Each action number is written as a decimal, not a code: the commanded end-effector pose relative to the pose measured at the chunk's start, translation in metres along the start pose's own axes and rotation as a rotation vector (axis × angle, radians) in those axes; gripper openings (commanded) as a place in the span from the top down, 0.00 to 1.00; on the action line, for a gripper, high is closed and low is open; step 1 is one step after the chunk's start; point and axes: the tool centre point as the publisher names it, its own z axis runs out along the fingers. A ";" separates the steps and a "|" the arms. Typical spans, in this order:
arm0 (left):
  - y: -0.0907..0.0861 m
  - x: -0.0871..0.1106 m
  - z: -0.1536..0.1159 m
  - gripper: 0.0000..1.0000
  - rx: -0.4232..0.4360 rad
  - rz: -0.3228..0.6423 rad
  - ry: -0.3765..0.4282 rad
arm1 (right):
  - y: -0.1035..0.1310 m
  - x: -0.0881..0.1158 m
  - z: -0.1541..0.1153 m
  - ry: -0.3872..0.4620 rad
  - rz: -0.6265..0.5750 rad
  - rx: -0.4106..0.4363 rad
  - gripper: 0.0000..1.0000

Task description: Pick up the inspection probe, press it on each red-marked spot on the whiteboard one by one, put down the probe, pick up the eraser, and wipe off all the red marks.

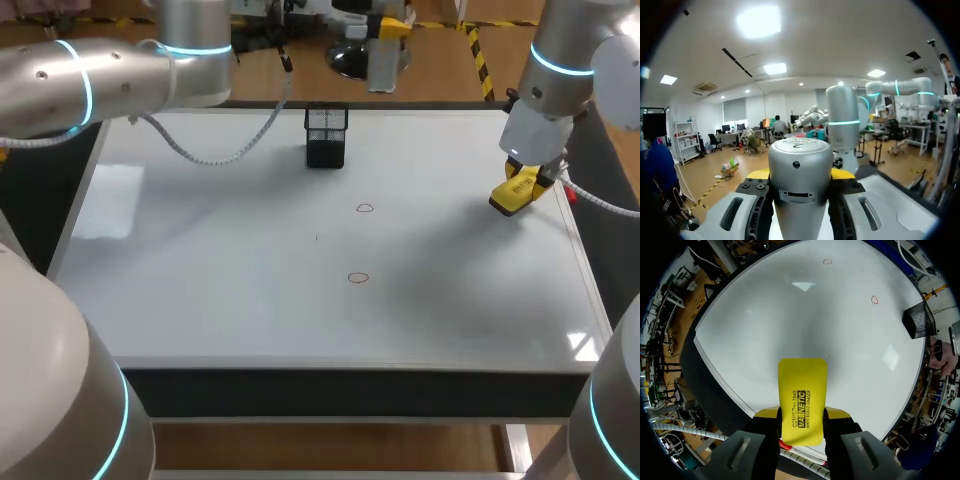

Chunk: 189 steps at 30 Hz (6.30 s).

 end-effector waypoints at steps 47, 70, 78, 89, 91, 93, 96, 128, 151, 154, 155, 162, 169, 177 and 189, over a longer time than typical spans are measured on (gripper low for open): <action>0.016 -0.042 0.001 1.00 -0.018 -0.019 0.076 | 0.046 -0.044 -0.004 0.028 -0.177 0.036 1.00; 0.016 -0.042 0.001 1.00 -0.018 -0.019 0.076 | 0.167 -0.145 0.005 0.035 -0.624 0.032 1.00; 0.016 -0.042 0.001 1.00 -0.018 -0.019 0.076 | 0.204 -0.176 0.014 0.040 -0.746 0.021 1.00; 0.016 -0.042 0.001 1.00 -0.018 -0.019 0.076 | 0.225 -0.192 0.022 0.047 -0.817 0.033 1.00; 0.016 -0.042 0.001 1.00 -0.018 -0.019 0.076 | 0.227 -0.194 0.023 0.045 -0.822 0.030 1.00; 0.016 -0.042 0.001 1.00 -0.018 -0.019 0.076 | 0.228 -0.195 0.024 0.043 -0.826 0.027 1.00; 0.016 -0.042 0.001 1.00 -0.018 -0.019 0.076 | 0.230 -0.198 0.029 0.044 -0.828 0.023 1.00; 0.016 -0.042 0.001 1.00 -0.018 -0.019 0.076 | 0.186 -0.172 0.047 0.107 -0.735 0.035 1.00; 0.016 -0.042 0.001 1.00 -0.018 -0.019 0.076 | 0.115 -0.123 0.020 0.050 -0.481 0.029 1.00; 0.016 -0.042 0.001 1.00 -0.018 -0.019 0.076 | 0.101 -0.112 0.016 0.044 -0.429 0.030 1.00; 0.016 -0.042 0.001 1.00 -0.018 -0.019 0.076 | 0.096 -0.108 0.015 0.040 -0.408 0.025 1.00; 0.016 -0.042 0.001 1.00 -0.018 -0.019 0.076 | 0.062 -0.077 0.012 0.038 -0.269 0.031 1.00; 0.016 -0.042 0.001 1.00 -0.018 -0.019 0.076 | 0.035 -0.038 0.013 0.050 -0.134 0.029 1.00; 0.016 -0.042 0.001 1.00 -0.018 -0.019 0.076 | 0.020 -0.011 0.017 0.058 -0.054 0.021 1.00; 0.016 -0.042 0.001 1.00 -0.018 -0.019 0.076 | 0.016 -0.001 0.017 0.053 -0.006 0.023 1.00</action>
